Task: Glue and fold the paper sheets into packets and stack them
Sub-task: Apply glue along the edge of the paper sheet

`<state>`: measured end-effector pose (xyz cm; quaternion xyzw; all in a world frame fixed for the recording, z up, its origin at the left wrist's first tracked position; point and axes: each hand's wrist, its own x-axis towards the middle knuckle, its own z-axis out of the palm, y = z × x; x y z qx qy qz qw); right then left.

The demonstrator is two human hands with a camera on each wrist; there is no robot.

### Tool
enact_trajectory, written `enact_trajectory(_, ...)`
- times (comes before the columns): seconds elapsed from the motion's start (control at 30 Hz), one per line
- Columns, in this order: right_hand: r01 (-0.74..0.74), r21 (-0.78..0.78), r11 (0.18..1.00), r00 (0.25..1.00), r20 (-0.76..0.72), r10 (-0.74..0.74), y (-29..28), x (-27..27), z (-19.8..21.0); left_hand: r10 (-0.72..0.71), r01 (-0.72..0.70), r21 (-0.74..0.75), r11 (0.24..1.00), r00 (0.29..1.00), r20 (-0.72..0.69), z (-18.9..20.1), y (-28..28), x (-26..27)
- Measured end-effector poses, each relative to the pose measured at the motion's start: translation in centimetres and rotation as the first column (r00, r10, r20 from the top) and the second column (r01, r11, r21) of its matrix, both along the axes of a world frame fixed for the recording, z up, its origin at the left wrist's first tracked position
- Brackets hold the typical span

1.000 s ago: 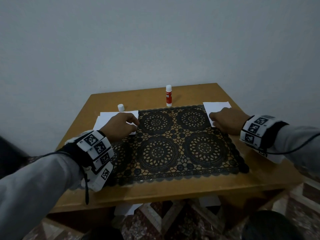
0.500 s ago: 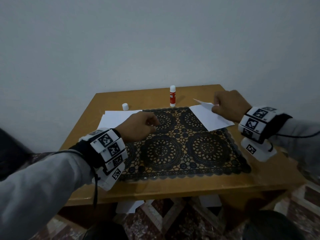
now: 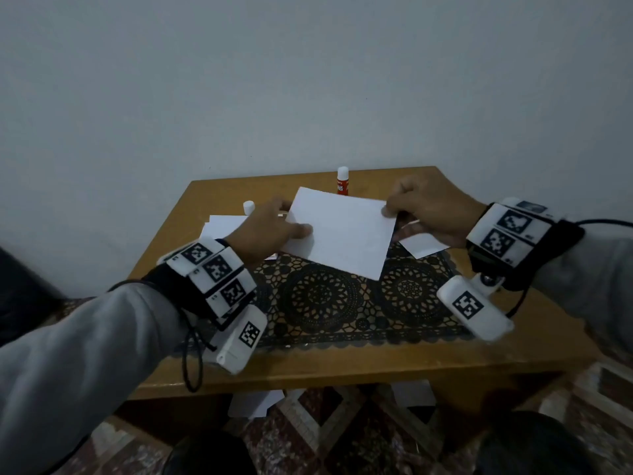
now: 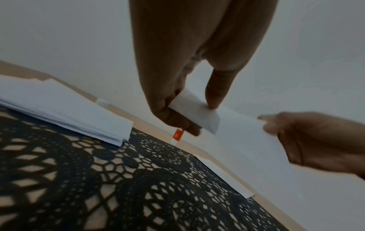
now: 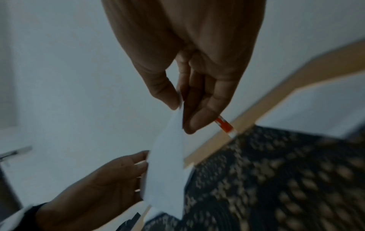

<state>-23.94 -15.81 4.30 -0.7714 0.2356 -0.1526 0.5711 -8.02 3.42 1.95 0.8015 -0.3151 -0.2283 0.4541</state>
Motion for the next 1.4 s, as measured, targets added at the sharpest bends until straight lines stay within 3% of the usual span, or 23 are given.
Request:
enact_trajectory(0.13, -0.063, -0.013, 0.998, 0.969, -0.241, 0.058, -0.1, 0.6, -2.0, -0.024, 0.009, 0.182, 0.983, 0.997, 0.079, -0.4, 1.0, 0.3)
enact_trajectory(0.2, -0.043, -0.058, 0.997, 0.96, -0.278, 0.025, -0.4, 1.8, -2.6, -0.071, 0.045, 0.264, 0.964, 0.993, 0.09, -1.1, 1.1, 0.1)
enact_trajectory(0.3, 0.032, -0.172, 0.985, 0.96, -0.269, -0.078, -1.0, 4.3, -3.0, -0.108, 0.065, 0.305, 0.95, 0.986, 0.126, -2.5, 1.0, -0.5)
enact_trajectory(0.37, 0.086, -0.258, 0.962, 0.958, -0.246, -0.151, -1.4, 6.0, -3.2, -0.046, 0.01, 0.249, 0.969, 0.989, 0.138, -3.3, 0.8, -0.3)
enact_trajectory(0.5, 0.175, -0.382, 0.907, 0.951, -0.174, -0.257, -2.4, 9.2, -3.8, -0.034, 0.026, 0.194, 0.981, 0.999, 0.035, -4.0, 0.5, -0.2)
enact_trajectory(0.73, 0.117, -0.466, 0.877, 0.934, -0.25, -0.257, -4.1, 14.2, -4.9, -0.249, 0.17, 0.338, 0.926, 0.946, 0.208, -4.5, 1.2, -0.4)
enact_trajectory(1.0, 0.062, -0.493, 0.868, 0.94, -0.263, -0.217, -5.1, 15.7, -5.3, -0.357, 0.272, 0.431, 0.86, 0.925, 0.129, -3.7, 2.4, -1.4)
enact_trajectory(1.17, 0.01, -0.547, 0.837, 0.958, -0.236, -0.165, -4.6, 13.5, -4.4, -0.519, 0.198, 0.626, 0.754, 0.763, 0.385, -2.7, 2.8, -2.1)
enact_trajectory(1.27, -0.148, -0.391, 0.908, 0.957, -0.288, 0.032, -3.5, 11.3, -3.0, -0.585, 0.085, 0.701, 0.708, 0.627, 0.515, -3.0, 3.0, -3.2)
enact_trajectory(1.4, -0.298, -0.439, 0.848, 0.941, -0.282, 0.185, -0.8, 8.9, -1.6, -0.674, 0.091, 0.746, 0.66, 0.509, 0.535, -3.5, 3.1, -4.1)
